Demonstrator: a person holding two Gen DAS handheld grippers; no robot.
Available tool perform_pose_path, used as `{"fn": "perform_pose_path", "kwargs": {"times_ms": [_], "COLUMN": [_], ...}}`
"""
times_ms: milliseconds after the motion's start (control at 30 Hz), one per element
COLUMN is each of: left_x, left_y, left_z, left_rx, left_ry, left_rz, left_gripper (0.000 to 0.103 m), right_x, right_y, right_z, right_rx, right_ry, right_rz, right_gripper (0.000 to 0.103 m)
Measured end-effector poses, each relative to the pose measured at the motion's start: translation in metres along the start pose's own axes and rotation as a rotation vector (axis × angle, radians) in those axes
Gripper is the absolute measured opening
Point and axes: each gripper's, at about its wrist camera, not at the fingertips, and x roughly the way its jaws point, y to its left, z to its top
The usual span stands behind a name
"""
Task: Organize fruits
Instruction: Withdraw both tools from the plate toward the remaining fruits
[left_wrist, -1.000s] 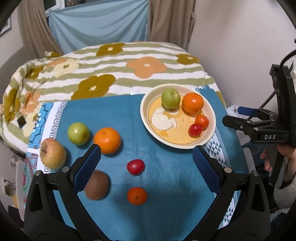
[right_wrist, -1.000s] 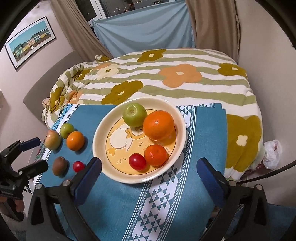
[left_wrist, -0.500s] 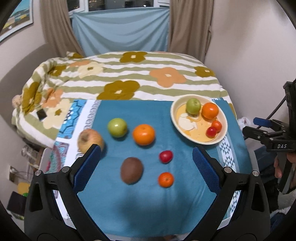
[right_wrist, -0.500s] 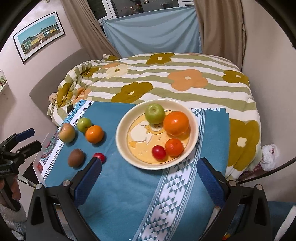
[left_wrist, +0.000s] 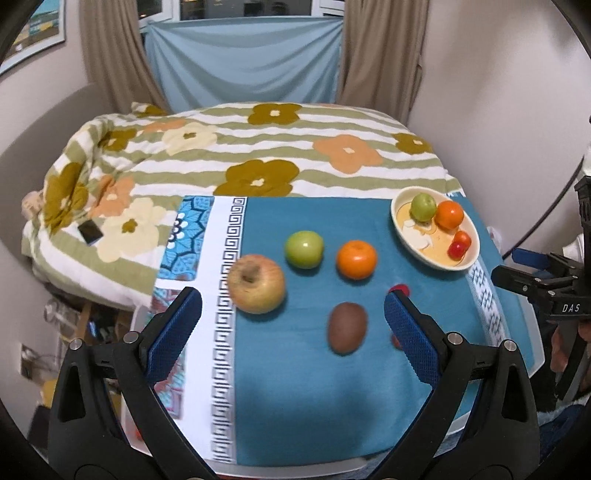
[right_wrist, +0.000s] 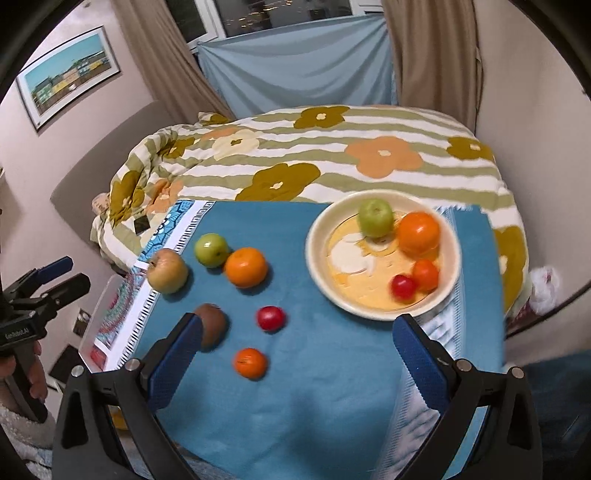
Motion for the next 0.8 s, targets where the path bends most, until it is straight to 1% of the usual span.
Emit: {"fn": "perform_pose_path", "kwargs": {"times_ms": [167, 367, 500, 633, 800], "left_x": [0.014, 0.042, 0.062, 0.081, 0.108], "left_y": [0.033, 0.053, 0.059, 0.059, 0.058], "left_z": [0.006, 0.012, 0.014, 0.014, 0.013], "left_rx": [0.054, 0.133, 0.201, 0.26, 0.292], "left_ry": [0.025, 0.058, 0.083, 0.114, 0.161], "left_rz": [-0.059, -0.146, -0.207, -0.238, -0.285], "left_gripper": [0.103, 0.103, 0.103, 0.103, 0.103], "right_x": [0.013, 0.029, 0.044, 0.054, 0.068], "right_y": [0.033, 0.067, 0.084, 0.099, 0.11], "right_z": [-0.009, -0.024, -0.038, -0.046, -0.054], "right_rx": [0.072, 0.137, 0.187, 0.217, 0.249], "right_ry": [-0.002, -0.009, -0.002, -0.007, 0.003], "right_rz": [-0.036, -0.095, -0.141, -0.169, -0.175], "right_gripper": [0.103, 0.103, 0.102, 0.102, 0.102]}}
